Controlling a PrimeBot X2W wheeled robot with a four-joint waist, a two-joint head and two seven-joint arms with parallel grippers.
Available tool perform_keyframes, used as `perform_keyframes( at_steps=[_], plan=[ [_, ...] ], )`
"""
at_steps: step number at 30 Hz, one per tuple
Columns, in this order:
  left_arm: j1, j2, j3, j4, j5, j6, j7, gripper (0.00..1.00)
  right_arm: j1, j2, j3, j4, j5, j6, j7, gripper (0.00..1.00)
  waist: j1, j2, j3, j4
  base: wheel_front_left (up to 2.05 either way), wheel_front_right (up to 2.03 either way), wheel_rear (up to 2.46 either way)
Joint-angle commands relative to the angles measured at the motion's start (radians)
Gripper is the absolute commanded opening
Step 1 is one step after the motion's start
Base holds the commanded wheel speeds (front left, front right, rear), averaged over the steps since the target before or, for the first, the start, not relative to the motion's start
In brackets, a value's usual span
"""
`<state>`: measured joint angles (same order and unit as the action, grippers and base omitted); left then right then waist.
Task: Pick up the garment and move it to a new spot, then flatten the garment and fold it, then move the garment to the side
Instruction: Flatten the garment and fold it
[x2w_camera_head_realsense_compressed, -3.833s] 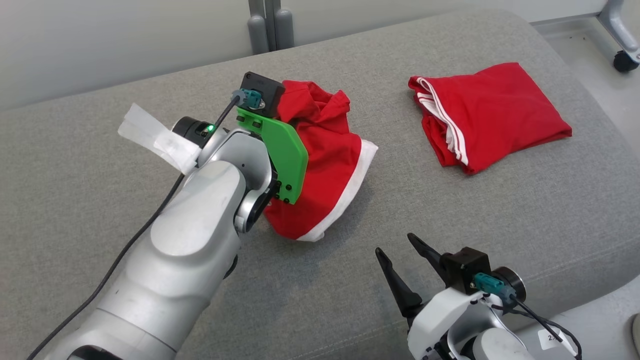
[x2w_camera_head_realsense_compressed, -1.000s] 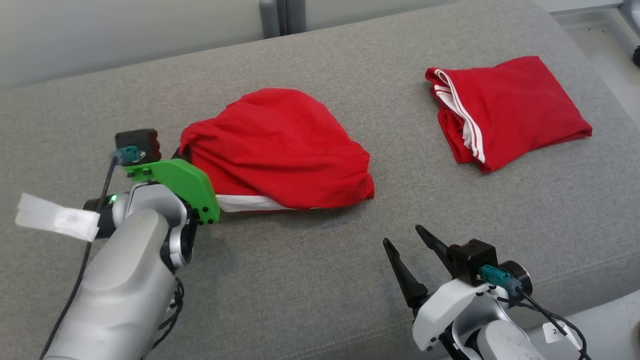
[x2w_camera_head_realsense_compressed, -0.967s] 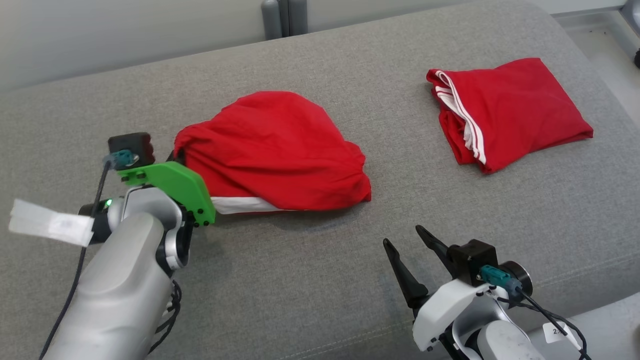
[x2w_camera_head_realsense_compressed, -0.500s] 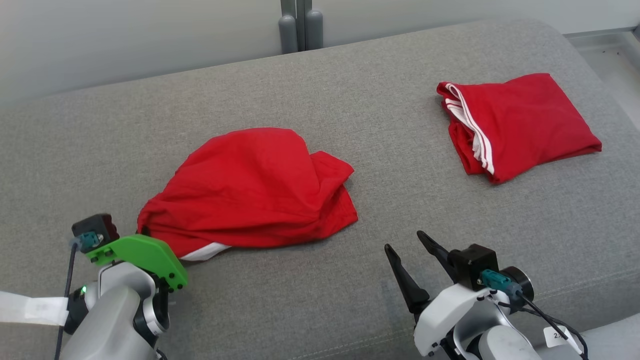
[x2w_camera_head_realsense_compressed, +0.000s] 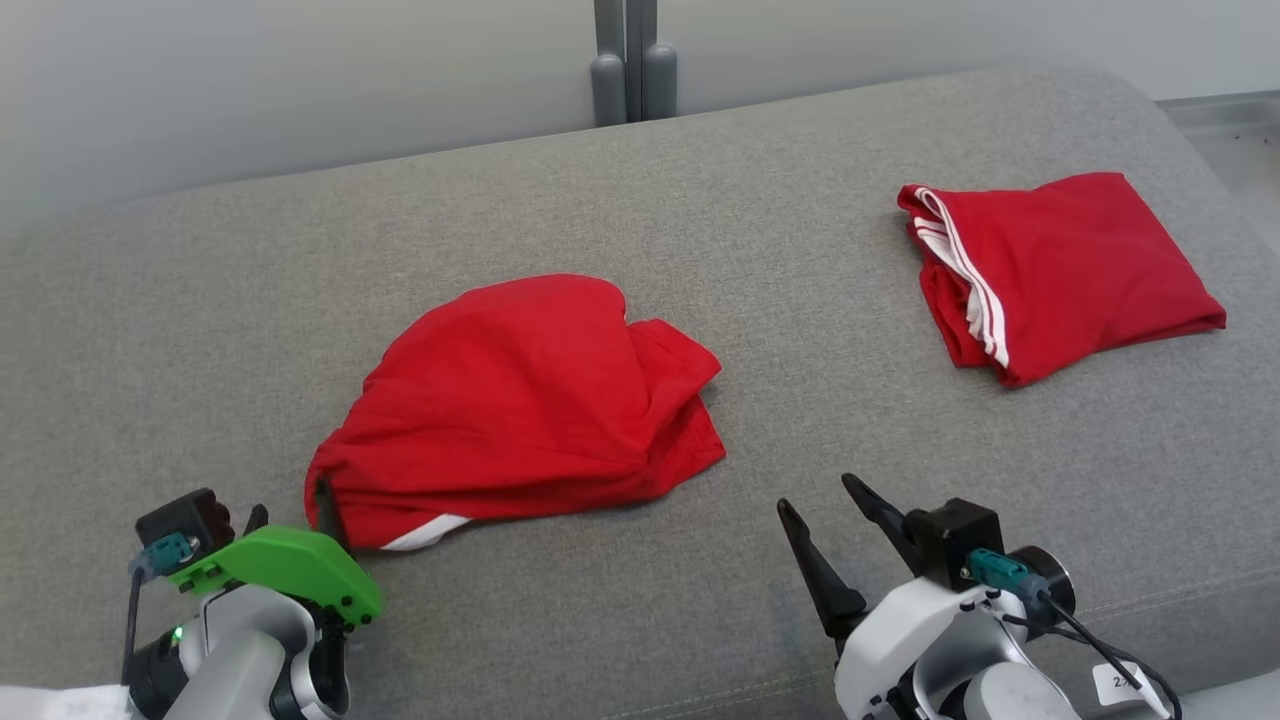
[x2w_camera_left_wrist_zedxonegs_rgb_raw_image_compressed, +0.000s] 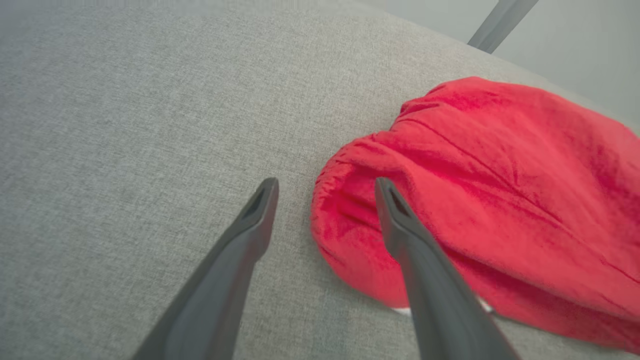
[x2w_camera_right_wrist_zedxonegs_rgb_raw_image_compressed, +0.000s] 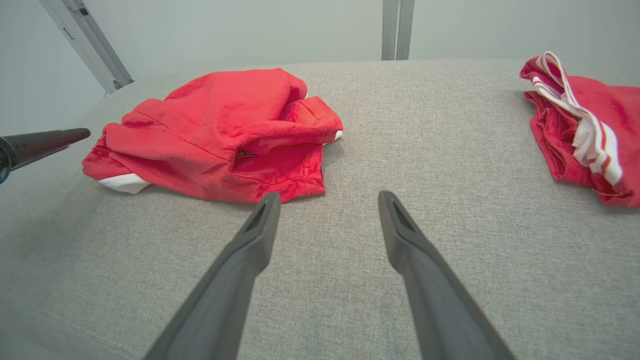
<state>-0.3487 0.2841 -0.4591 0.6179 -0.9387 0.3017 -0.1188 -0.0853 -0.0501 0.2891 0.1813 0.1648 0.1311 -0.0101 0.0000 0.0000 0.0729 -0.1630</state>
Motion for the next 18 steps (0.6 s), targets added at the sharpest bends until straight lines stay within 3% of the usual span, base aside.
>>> perform_keyframes(
  at_steps=[1, 9, 18],
  plan=[
    [0.03, -0.003, 0.027, -0.03, -0.021, -0.025, -0.048, 1.0, 0.017, -0.001, -0.001, -0.001, -0.005, -0.001, 0.003, 1.0, 0.0, 0.0, -0.014, 0.01, 0.0, 0.0, 0.0],
    [0.106, -0.028, 0.148, -0.197, -0.026, -0.101, -0.143, 1.0, 0.043, -0.001, -0.003, -0.007, -0.011, -0.001, 0.014, 1.0, 0.0, 0.0, -0.05, 0.038, 0.0, 0.0, 0.0],
    [0.273, -0.163, 0.362, -0.459, 0.252, -0.229, -0.146, 1.0, 0.061, -0.001, -0.01, -0.014, -0.018, -0.001, 0.023, 1.0, 0.0, 0.0, -0.077, 0.087, 0.0, 0.0, 0.0]
  ],
)
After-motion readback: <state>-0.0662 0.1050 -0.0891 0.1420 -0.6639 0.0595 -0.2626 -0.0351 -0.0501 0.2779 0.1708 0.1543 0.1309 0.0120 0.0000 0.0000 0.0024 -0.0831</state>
